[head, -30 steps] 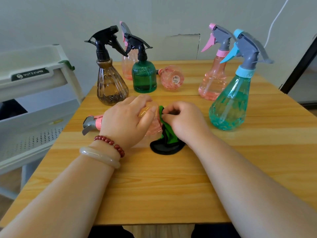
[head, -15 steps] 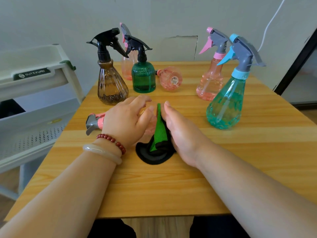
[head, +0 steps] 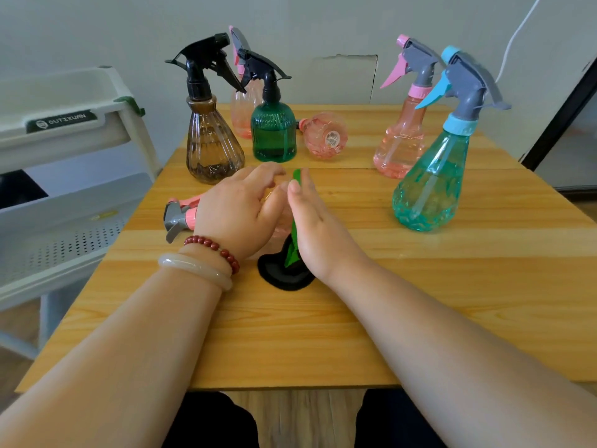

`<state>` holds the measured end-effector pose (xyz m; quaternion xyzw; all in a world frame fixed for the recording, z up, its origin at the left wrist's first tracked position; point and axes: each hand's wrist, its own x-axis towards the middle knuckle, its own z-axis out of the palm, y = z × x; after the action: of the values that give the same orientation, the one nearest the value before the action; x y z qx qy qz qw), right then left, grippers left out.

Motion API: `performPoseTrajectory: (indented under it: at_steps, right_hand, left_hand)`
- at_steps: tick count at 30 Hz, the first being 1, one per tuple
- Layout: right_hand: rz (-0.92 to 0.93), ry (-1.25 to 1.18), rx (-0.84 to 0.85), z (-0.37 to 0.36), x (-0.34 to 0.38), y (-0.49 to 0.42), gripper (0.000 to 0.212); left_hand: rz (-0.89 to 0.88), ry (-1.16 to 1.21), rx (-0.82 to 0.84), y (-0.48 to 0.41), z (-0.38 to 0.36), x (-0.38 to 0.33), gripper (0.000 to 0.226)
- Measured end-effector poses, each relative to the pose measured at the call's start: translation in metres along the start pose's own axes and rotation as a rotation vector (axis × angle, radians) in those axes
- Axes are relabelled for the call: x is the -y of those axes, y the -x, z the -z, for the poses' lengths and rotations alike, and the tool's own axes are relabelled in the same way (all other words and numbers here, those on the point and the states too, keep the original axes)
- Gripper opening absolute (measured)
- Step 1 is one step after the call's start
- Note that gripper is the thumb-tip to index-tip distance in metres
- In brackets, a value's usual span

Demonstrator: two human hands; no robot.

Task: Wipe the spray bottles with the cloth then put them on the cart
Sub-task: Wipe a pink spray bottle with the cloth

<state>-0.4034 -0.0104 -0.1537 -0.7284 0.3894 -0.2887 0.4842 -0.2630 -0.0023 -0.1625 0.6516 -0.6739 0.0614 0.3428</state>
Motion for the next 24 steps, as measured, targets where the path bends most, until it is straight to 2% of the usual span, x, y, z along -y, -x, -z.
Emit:
performPoseTrajectory:
  at_steps: [4, 6, 8, 10, 13, 16, 19, 20, 22, 24]
  right_hand:
    - [-0.122, 0.324, 0.067, 0.004, -0.008, -0.001, 0.071]
    - [-0.143, 0.212, 0.061, 0.003, -0.001, -0.001, 0.072]
    - [-0.116, -0.032, 0.039, 0.004, 0.006, 0.002, 0.077]
    - [-0.08, -0.106, 0.052, 0.006, 0.011, 0.007, 0.08]
    - [-0.143, 0.078, 0.126, 0.014, 0.012, 0.012, 0.065]
    - [-0.14, 0.226, 0.192, 0.022, 0.009, 0.013, 0.062]
    - [-0.178, 0.191, 0.177, 0.033, 0.001, 0.015, 0.052]
    - [-0.19, 0.211, 0.178, 0.038, 0.001, 0.015, 0.055]
    - [-0.155, 0.419, 0.217, 0.042, 0.005, 0.014, 0.064]
    - [-0.096, 0.596, 0.171, 0.043, 0.006, 0.014, 0.058]
  left_hand:
    - [0.007, 0.009, 0.006, -0.001, -0.001, 0.002, 0.06]
    - [0.014, 0.023, 0.005, -0.001, -0.002, 0.002, 0.06]
    - [0.021, 0.024, 0.004, 0.0, -0.002, 0.002, 0.057]
    - [0.017, 0.017, 0.003, 0.0, -0.001, 0.002, 0.055]
    - [0.023, 0.025, 0.004, -0.001, -0.001, 0.001, 0.057]
    - [0.019, 0.023, -0.003, 0.0, 0.0, 0.0, 0.061]
    - [0.019, 0.027, -0.015, 0.001, -0.001, 0.0, 0.061]
    - [0.02, 0.025, -0.015, 0.001, -0.001, 0.0, 0.061]
    - [0.016, 0.018, -0.012, 0.001, -0.001, 0.001, 0.061]
    - [0.011, 0.021, -0.011, 0.001, -0.001, 0.001, 0.061]
